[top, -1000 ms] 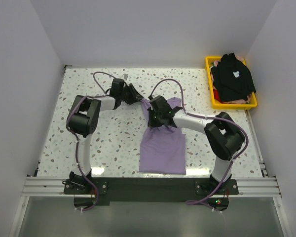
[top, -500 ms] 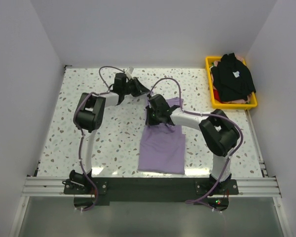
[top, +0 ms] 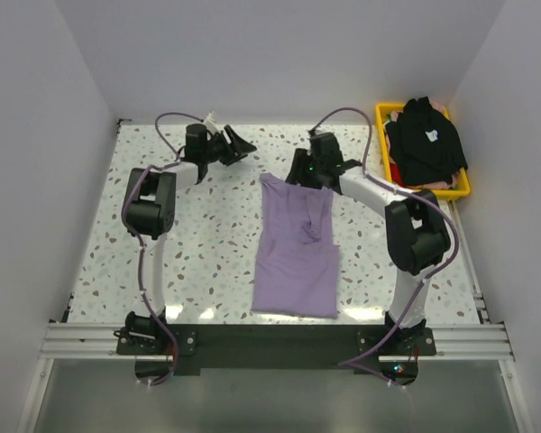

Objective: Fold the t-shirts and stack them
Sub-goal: Fold the tshirt

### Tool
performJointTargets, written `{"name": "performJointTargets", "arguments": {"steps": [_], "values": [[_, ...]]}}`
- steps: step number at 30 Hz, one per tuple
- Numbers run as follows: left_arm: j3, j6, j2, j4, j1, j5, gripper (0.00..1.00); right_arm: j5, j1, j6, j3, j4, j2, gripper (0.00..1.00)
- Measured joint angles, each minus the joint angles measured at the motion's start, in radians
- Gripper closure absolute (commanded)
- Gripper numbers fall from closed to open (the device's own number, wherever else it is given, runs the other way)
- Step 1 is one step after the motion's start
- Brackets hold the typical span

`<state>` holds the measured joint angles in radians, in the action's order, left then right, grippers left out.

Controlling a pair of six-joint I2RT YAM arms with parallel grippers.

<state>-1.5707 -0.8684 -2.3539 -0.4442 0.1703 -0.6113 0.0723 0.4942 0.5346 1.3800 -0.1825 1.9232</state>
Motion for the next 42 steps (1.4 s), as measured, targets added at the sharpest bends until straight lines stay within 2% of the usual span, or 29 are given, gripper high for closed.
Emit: {"name": "performJointTargets", "arguments": {"steps": [3,10,17,21,23,26,28,29,30,32,33,35,42], "values": [[0.0,0.023,0.042,0.063,-0.008,0.033,0.44,-0.007,-0.108,0.0,0.032,-0.034,0.0,0.47],[0.0,0.069,0.085,0.167,0.023,0.077,0.45,-0.033,-0.284,-0.004,0.125,-0.12,0.058,0.5],[-0.037,0.117,0.047,0.323,0.091,0.124,0.43,-0.027,-0.318,-0.008,0.204,-0.172,0.213,0.5],[-0.09,0.149,0.018,0.42,0.124,0.151,0.43,-0.026,-0.318,-0.008,0.211,-0.188,0.229,0.5],[-0.108,0.159,0.018,0.45,0.134,0.17,0.46,-0.024,-0.318,-0.008,0.21,-0.195,0.231,0.52],[-0.118,0.172,0.014,0.481,0.143,0.181,0.59,-0.013,-0.318,-0.01,0.21,-0.199,0.234,0.6],[-0.123,0.177,0.009,0.488,0.145,0.182,0.67,0.001,-0.318,-0.011,0.211,-0.2,0.237,0.69],[-0.126,0.18,0.006,0.494,0.145,0.182,0.76,0.005,-0.318,-0.012,0.211,-0.2,0.238,0.73],[-0.129,0.182,0.002,0.497,0.145,0.181,0.8,0.01,-0.318,-0.013,0.211,-0.2,0.24,0.81],[-0.134,0.181,-0.005,0.499,0.145,0.178,0.91,0.023,-0.318,-0.014,0.211,-0.202,0.241,0.89],[-0.135,0.18,-0.006,0.499,0.145,0.175,0.93,0.026,-0.318,-0.015,0.211,-0.203,0.242,0.95],[-0.139,0.182,-0.006,0.499,0.145,0.166,0.99,0.032,-0.318,-0.018,0.211,-0.201,0.242,1.0],[-0.143,0.185,-0.005,0.444,0.145,0.139,1.0,0.048,-0.318,-0.026,0.146,-0.13,0.195,1.0]]}}
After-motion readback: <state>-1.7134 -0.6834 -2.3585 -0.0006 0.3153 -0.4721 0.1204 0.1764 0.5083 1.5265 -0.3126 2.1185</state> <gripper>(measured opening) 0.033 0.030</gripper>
